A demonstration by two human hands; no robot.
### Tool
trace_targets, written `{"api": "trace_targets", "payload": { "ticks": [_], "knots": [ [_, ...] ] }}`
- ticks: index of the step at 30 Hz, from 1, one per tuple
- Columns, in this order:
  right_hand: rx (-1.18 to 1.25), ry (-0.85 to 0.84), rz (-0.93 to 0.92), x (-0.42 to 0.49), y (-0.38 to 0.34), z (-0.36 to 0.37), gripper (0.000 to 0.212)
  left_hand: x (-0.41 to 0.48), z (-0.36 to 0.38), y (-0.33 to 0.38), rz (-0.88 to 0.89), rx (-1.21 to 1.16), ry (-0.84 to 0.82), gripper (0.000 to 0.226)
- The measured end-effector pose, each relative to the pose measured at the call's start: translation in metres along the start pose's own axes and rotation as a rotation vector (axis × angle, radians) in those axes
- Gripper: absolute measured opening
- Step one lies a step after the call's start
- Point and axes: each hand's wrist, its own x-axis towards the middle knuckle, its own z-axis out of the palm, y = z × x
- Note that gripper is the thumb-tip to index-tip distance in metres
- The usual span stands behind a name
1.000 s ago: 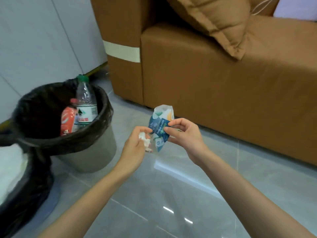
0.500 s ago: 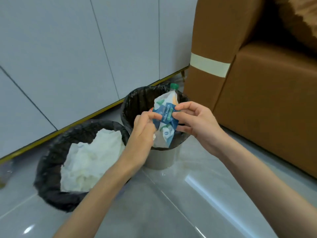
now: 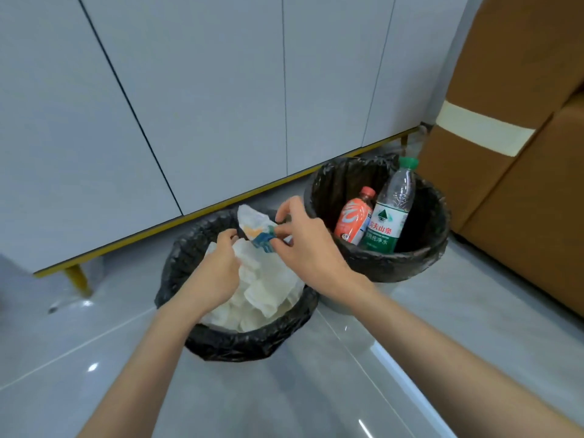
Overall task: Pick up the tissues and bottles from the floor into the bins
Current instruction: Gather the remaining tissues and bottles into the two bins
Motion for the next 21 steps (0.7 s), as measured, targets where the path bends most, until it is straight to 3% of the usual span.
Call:
{"api": "trace_targets", "payload": {
  "ticks": [2, 5, 8, 11, 15, 21],
  "knots": [
    [-0.087, -0.134, -0.018, -0.001, 0.007, 0.016, 0.027, 0.004, 0.004, -0.016, -0.013, 0.102, -0.109, 0.04],
    [-0.087, -0.312, 0.051, -0.002, 0.017, 0.034, 0.027, 0.005, 0.009, -0.034, -0.095, 0.265, -0.231, 0.05],
    [-0.183, -0.422, 0.07, 0.005, 0.023, 0.046, 0.03, 0.0, 0.003, -0.044, -0.203, 0.281, -0.15, 0.077],
    [-0.369, -0.584, 0.023, 0.012, 0.023, 0.056, 0.03, -0.004, -0.004, -0.047, -0.128, 0.188, -0.102, 0.088],
    [-0.548, -0.83, 0.059, 0.017, 0.024, 0.067, 0.042, -0.004, -0.003, -0.045, 0.026, 0.219, -0.142, 0.068],
    [-0.706, -1.068, 0.143, 0.019, 0.033, 0.082, 0.055, 0.008, 0.029, -0.04, -0.074, 0.453, -0.469, 0.039]
  ]
}}
